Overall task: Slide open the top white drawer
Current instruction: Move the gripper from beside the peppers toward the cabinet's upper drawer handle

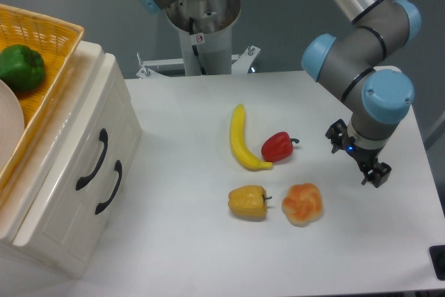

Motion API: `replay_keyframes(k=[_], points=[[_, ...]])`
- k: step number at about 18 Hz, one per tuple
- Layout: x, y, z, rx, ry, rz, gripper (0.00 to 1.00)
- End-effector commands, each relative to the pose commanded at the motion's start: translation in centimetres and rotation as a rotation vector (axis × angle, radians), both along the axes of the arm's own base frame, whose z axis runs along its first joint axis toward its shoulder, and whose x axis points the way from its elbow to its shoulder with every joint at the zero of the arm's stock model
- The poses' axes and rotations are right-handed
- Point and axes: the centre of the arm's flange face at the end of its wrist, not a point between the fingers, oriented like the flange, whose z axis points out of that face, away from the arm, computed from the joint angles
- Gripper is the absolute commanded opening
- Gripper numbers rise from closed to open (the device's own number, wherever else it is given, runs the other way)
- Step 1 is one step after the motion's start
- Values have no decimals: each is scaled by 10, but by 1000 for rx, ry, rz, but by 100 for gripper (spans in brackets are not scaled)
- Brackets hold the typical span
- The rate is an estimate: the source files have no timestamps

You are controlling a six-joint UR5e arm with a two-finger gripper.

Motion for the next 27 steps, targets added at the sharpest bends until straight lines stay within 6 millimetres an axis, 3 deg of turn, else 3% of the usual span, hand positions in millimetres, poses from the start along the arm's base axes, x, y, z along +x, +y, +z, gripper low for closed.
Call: replay_keyframes(k=[4, 10, 13, 16, 24, 27], points=[[1, 5, 0, 3, 2, -8, 100], [34, 43, 2, -1, 0, 83, 100], [72, 52, 5, -6, -13, 141, 100], [115, 75, 16, 1, -8, 236, 100], [226, 155, 29, 60, -63, 531, 100], [252, 163, 36, 93, -131, 572, 100]])
